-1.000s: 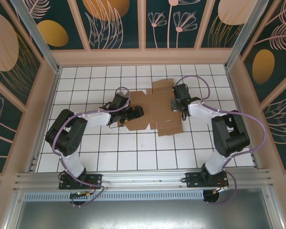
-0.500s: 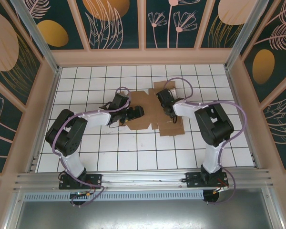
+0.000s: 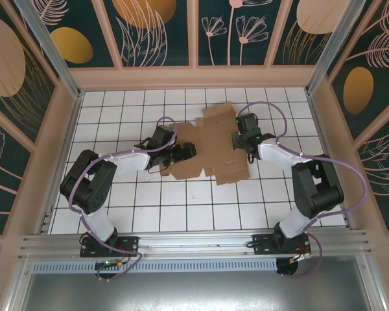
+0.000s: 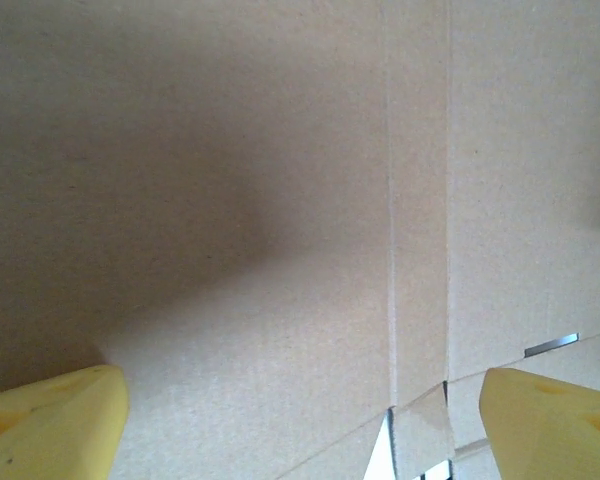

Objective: Fold the paper box

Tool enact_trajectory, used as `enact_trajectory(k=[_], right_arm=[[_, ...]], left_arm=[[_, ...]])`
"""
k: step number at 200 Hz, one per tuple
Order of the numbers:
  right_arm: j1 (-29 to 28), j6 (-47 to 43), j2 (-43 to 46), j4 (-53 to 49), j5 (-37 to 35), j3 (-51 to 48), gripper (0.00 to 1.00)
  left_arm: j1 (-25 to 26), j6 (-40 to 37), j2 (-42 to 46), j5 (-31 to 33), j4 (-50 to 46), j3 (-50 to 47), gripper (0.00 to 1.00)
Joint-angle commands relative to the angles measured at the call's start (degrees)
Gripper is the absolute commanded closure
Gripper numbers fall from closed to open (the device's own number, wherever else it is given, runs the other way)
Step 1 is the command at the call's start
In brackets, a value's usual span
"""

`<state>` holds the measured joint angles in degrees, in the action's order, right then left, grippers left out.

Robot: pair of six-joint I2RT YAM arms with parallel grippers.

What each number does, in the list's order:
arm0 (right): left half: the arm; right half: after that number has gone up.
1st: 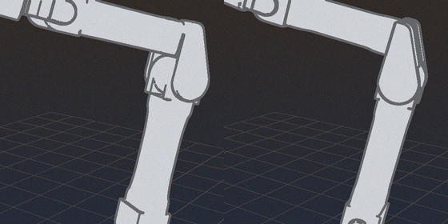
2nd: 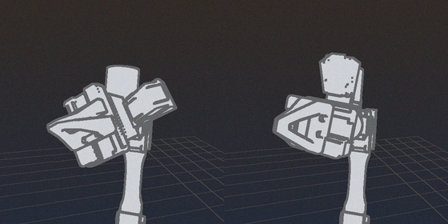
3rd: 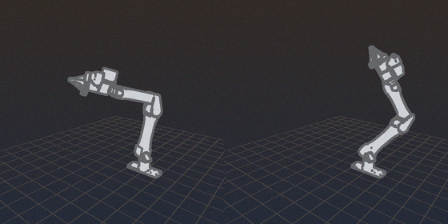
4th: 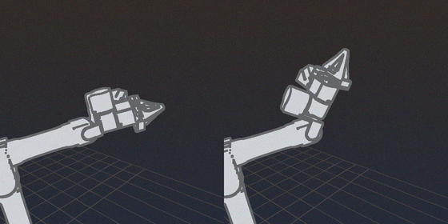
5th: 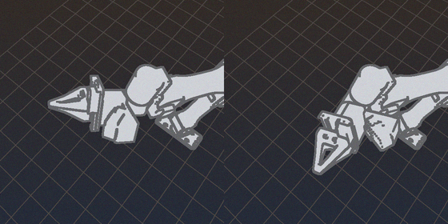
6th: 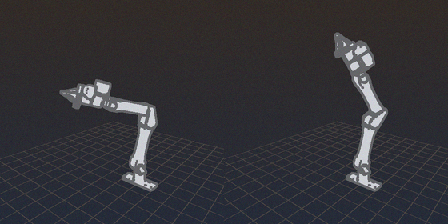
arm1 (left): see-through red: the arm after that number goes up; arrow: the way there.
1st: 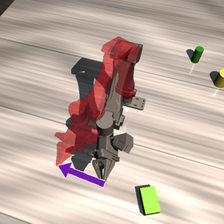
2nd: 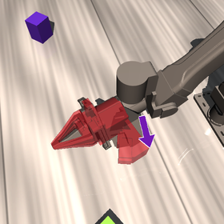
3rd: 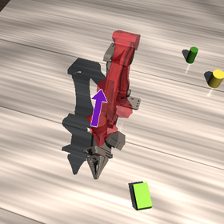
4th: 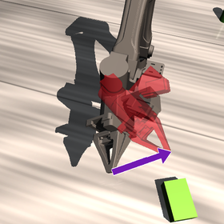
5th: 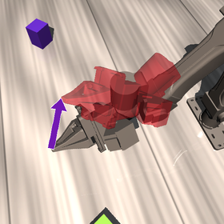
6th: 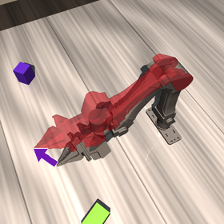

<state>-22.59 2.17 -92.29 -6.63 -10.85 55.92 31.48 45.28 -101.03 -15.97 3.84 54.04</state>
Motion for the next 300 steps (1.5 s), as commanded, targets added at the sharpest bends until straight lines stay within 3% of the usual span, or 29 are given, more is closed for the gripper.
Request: enact_trajectory(k=[1, 26, 39, 105, 139, 190, 247, 287, 300], right_arm=[[1.6, -0.1, 1.9, 2.7, 11.4, -2.2, 0.9], [3.9, 1.7, 4.9, 5.7, 16.9, -4.5, 0.66], [5.6, 3.5, 6.6, 7.4, 19.8, -5.8, 0.59], [17.0, 14.9, 6.7, 10.5, 32.6, -9.3, 0.58], [16.9, 13.5, 3.1, 10.1, 36.0, -9.3, 0.58], [14.6, 11.6, -3.3, 9.5, 34.5, -8.0, 0.58], [12.3, 10.1, -8.4, 8.3, 32.7, -5.8, 0.68], [11.3, 8.4, -7.9, 6.6, 29.3, -5.0, 1.0], [10.8, 7.4, -6.9, 6.0, 27.2, -4.9, 1.0]], left_arm=[[-0.3, 0.0, 1.5, 0.3, -0.3, 1.4, 0.1], [-0.3, 0.3, 0.7, 0.2, 0.0, 1.3, 0.09], [-0.3, 0.6, 0.1, 0.2, 0.4, 1.3, 0.09], [-0.3, 0.9, -1.3, 0.1, 1.2, 1.2, 0.09], [-0.3, 0.9, -1.4, 0.1, 1.3, 1.1, 0.09], [-0.3, 0.8, -1.1, 0.1, 1.3, 0.8, 0.09], [-0.3, 0.7, -0.7, 0.3, 1.3, 0.5, 0.09], [-0.3, 0.6, -0.1, 0.4, 1.2, 0.5, 0.09], [-0.3, 0.5, 0.6, 0.7, 1.2, 0.5, 0.09]])
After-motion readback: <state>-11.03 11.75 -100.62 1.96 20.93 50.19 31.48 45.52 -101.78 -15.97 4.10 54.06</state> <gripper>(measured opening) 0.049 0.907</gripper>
